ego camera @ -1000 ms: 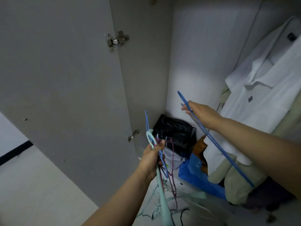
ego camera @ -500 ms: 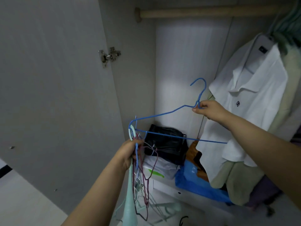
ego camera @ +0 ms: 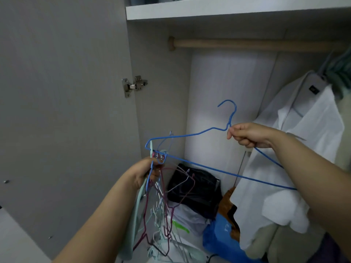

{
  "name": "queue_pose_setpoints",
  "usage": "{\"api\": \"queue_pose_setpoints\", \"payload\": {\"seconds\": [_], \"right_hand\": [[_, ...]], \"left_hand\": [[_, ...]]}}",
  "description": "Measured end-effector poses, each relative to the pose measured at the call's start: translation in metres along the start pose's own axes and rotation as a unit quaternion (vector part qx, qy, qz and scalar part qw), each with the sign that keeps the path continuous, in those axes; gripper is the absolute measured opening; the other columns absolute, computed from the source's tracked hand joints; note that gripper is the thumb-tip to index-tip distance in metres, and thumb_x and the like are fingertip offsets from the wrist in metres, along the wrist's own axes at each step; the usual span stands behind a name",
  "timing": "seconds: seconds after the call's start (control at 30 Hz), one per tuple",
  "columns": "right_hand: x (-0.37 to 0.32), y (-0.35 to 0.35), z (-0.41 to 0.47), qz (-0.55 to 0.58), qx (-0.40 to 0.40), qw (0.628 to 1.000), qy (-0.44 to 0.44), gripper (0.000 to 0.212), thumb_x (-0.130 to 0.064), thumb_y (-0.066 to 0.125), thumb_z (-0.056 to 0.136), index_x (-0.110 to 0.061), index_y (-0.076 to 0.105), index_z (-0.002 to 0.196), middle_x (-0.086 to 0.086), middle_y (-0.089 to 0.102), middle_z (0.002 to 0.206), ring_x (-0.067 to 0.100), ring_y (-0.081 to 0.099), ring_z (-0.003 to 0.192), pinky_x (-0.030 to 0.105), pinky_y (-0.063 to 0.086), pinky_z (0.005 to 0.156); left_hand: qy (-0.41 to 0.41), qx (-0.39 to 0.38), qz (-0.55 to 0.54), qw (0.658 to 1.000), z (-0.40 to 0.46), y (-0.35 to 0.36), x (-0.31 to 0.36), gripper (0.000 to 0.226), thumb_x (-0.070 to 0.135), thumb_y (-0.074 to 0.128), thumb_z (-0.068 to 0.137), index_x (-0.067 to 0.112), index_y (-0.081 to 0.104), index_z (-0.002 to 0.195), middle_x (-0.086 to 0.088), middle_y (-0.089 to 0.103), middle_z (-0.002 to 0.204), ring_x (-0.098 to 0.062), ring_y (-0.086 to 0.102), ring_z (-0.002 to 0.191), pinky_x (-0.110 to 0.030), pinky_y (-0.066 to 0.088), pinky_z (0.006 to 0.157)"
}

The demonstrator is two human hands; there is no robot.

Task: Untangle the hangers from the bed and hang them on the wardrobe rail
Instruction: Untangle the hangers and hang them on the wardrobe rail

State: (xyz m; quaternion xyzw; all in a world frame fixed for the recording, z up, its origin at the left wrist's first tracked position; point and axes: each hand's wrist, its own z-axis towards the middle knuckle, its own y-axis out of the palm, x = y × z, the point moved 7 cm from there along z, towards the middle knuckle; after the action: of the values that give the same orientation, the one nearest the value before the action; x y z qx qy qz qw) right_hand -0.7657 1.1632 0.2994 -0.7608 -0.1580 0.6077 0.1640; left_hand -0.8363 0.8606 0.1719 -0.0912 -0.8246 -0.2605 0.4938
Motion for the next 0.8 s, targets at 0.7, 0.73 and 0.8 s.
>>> {"api": "queue_pose_setpoints", "payload": {"seconds": [0.7,0.73,0.8], "right_hand": [[-0.04,-0.002,-0.005,-0.137,-0.025,0.976,-0.168,0.029,-0.025,0.044,0.099,-0.012,0.057,0.076,-0.01,0.036,0.05,0.006,0.029,0.046,0.017,0.026,0.046],[-0.045,0.002,-0.008,-0.152,-0.027,0.971,-0.184,0.028,-0.022,0.046,0.098,-0.012,0.059,0.077,-0.011,0.041,0.049,0.002,0.034,0.046,0.015,0.029,0.049],[-0.057,0.006,-0.013,-0.186,-0.01,0.958,-0.218,0.024,-0.017,0.049,0.097,-0.012,0.064,0.078,-0.017,0.057,0.059,-0.005,0.05,0.058,0.008,0.038,0.061]], "left_hand": [[-0.052,-0.014,0.023,0.998,0.027,0.009,0.0,0.028,0.004,0.036,0.098,0.008,0.05,0.075,-0.002,0.048,0.062,-0.002,0.031,0.029,-0.009,0.022,0.026],[-0.061,-0.015,0.008,0.998,0.026,0.008,-0.002,0.03,0.005,0.033,0.099,0.008,0.049,0.074,-0.001,0.051,0.06,-0.002,0.032,0.029,-0.009,0.022,0.026],[-0.07,-0.017,-0.016,0.997,0.026,0.006,-0.005,0.031,0.006,0.032,0.1,0.009,0.048,0.074,-0.001,0.051,0.063,-0.002,0.033,0.028,-0.01,0.023,0.025]]}}
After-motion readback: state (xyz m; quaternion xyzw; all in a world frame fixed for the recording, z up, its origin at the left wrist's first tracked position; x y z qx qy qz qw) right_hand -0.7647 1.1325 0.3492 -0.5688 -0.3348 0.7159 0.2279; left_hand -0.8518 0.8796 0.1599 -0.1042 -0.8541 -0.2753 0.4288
